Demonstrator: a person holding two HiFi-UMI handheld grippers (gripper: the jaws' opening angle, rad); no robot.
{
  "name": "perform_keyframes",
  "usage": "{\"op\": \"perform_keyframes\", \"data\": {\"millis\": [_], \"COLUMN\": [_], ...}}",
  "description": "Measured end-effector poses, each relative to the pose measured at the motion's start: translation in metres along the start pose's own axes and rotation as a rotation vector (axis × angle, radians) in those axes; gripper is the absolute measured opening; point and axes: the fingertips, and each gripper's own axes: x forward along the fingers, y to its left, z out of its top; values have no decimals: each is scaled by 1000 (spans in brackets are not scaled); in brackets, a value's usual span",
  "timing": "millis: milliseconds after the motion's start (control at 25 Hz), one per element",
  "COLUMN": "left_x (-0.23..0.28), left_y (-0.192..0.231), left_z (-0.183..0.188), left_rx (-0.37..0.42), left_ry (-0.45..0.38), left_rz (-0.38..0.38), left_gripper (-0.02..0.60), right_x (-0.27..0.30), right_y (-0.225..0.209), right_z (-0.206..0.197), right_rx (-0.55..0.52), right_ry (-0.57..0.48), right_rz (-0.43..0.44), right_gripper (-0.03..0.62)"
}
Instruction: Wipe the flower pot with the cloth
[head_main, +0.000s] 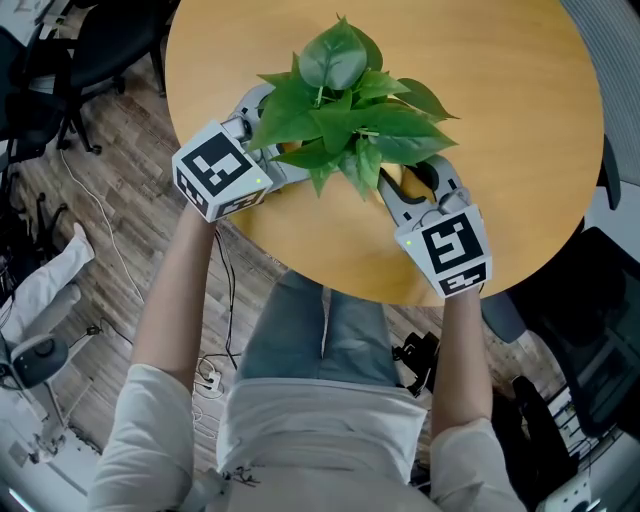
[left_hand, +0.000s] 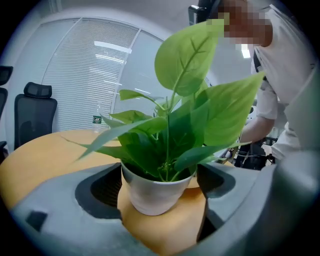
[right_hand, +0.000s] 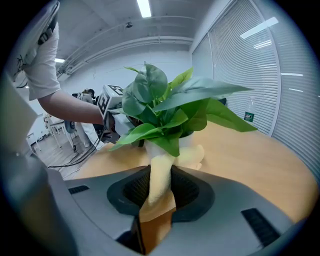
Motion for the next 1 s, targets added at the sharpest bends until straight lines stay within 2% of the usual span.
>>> {"op": "perform_keyframes", "data": {"millis": [120,240,440,640,1000], "left_x": [0,0,0,1,1], "left_y": [0,0,0,0,0], "left_z": [0,1,0,1,-1], "left_rx": [-6,-9,-13,-25,-44], "left_ry": [-5,-9,-9,8,19], "left_rz": [3,6,12,27,62], "left_gripper": [479,477,476,476,477], "right_x": [-1,-5,1,6,5], "right_y": [-4,-23,-46,-38,-28], "right_z": [-1,0,14,23,20], "right_rx": [8,22,-13,-110,-157], "right_ry": [1,0,-10,4,34], "right_rz": [-8,-56,-82,-68,-60], "right_gripper": [95,95,95,95,95]}}
